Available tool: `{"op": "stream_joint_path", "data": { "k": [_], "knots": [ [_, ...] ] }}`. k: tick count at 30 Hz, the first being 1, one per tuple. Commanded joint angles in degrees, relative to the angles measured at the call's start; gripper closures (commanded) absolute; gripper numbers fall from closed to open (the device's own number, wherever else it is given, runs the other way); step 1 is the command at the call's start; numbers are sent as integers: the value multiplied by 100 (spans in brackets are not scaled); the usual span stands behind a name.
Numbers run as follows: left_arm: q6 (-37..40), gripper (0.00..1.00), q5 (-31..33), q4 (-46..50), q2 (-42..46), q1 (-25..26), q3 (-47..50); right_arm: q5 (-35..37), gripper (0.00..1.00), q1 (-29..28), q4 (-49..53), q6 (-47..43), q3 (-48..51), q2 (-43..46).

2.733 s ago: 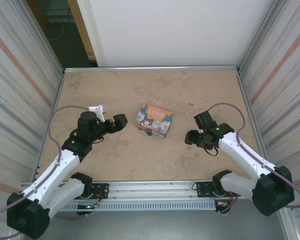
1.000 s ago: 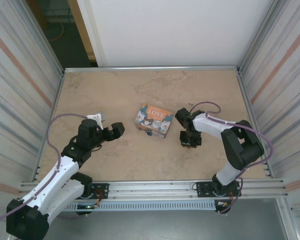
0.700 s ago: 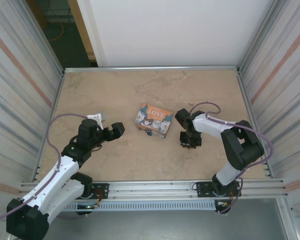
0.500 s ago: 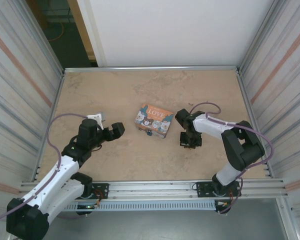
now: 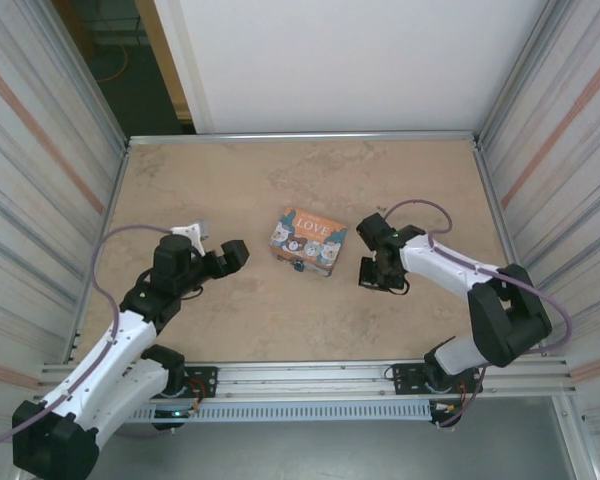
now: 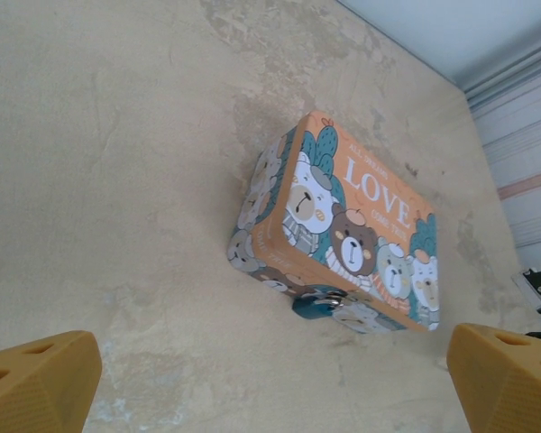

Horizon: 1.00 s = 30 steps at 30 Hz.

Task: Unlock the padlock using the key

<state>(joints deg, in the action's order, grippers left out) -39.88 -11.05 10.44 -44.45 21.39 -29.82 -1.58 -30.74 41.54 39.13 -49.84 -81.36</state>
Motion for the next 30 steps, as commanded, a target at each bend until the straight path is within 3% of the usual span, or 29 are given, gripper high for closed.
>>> {"op": "stream_joint_path", "data": {
  "k": [1,11,16,25,30],
  "knots": [
    [-784,1,-482,-170,-121,-88,-272,-290,100,-26,-195,-152,-115,335],
    [-2980,1,-1517,-1099,-856,-124,-487,-710,100,-86,-592,-29,-605,913],
    [-4475,1,-1905,-1903,-1244,-64,-366,-773,100,-309,-969,32,-896,1073],
    [-6401,9,-1439,-2496,-1302,489,-137,-817,100,-748,-1663,68,-1510,872],
    [-6883,12,-1034,-2845,-1353,893,-126,-835,100,-1012,-1937,77,-1757,586]
  ]
}}
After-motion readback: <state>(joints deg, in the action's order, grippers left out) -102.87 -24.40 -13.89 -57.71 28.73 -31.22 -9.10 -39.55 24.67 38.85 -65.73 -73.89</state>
